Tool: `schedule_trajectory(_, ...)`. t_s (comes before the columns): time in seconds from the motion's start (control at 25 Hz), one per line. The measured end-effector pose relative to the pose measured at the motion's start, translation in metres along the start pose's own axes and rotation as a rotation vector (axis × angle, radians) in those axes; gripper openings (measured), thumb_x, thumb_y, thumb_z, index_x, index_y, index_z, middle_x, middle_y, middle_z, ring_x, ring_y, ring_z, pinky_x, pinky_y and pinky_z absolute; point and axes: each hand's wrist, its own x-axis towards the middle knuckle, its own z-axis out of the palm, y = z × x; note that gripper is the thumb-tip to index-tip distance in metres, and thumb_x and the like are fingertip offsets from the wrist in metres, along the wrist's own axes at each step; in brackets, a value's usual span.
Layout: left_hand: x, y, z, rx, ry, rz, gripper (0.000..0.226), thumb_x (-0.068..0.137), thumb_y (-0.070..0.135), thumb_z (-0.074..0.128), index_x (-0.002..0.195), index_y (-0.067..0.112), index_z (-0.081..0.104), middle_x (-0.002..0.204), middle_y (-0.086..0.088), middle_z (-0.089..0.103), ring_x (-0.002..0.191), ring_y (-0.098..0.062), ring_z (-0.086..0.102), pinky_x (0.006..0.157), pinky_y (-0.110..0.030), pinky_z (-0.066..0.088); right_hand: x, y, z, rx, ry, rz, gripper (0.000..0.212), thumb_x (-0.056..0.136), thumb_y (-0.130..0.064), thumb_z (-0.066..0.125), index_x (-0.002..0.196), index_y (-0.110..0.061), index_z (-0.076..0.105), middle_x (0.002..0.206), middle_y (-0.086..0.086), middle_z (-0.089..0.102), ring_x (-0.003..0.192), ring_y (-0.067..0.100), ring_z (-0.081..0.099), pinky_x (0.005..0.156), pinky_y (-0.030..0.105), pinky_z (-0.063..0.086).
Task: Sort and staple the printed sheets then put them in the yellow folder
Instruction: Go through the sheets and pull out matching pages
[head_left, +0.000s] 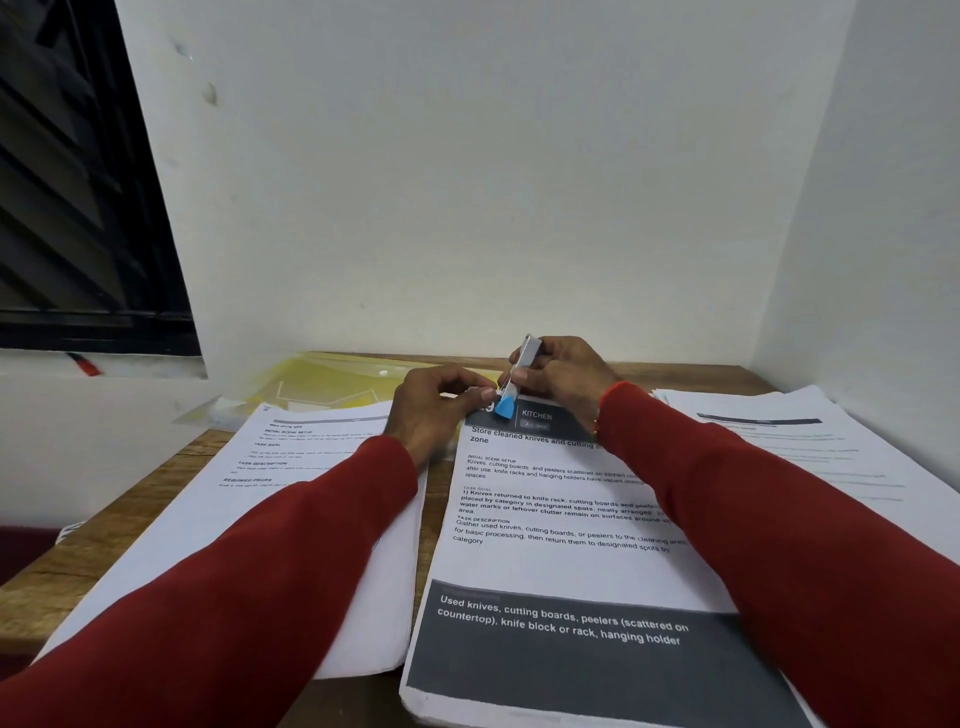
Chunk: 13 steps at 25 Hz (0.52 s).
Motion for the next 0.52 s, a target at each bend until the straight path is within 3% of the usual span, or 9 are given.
schedule_trajectory(0.12,0.002,-0.003,-0.001,0.005,-0.011,0.009,0.006,0.078,0.015,0.082,0.079,0.020,0.079,0.082,-0.001,0.076,0.077,-0.011,0.066,0.088,-0.039,0.054,-0.002,-0.005,-0.010,0.263,-0.023,0.011,0.010,0.087,0.007,0.063,0.092,-0.002,0.061,0.085,0.014,0.070,0.075,0.022,0.071,0.071,0.024,0.057)
schedule_trajectory(0.2,0.003,-0.006,-0.002,0.013,-0.013,-0.004,0.006,0.079,0.017,0.082,0.078,0.022,0.078,0.084,-0.005,0.075,0.077,-0.013,0.066,0.089,-0.041,0.054,0.003,-0.009,-0.027,0.381,0.064,0.006,0.010,0.089,-0.003,0.065,0.098,-0.003,0.060,0.096,0.016,0.070,0.086,0.027,0.070,0.081,0.031,0.057)
schedule_trajectory(0.32,0.003,-0.009,-0.001,0.061,-0.024,-0.020,0.004,0.080,0.027,0.080,0.081,0.025,0.077,0.087,-0.006,0.073,0.078,-0.014,0.064,0.086,-0.040,0.054,0.009,-0.005,-0.052,0.478,0.188,0.007,0.012,0.088,-0.002,0.066,0.097,-0.006,0.059,0.096,0.014,0.068,0.082,0.025,0.067,0.090,0.040,0.054)
schedule_trajectory(0.52,-0.004,0.000,0.001,0.225,-0.114,-0.027,0.021,0.077,0.025,0.084,0.091,0.026,0.068,0.082,0.003,0.071,0.072,-0.012,0.063,0.065,-0.024,0.049,0.012,0.017,-0.067,0.108,0.240,0.132,0.031,0.077,0.010,0.074,0.090,-0.008,0.052,0.078,0.014,0.064,0.059,0.020,0.068,0.070,0.033,0.059)
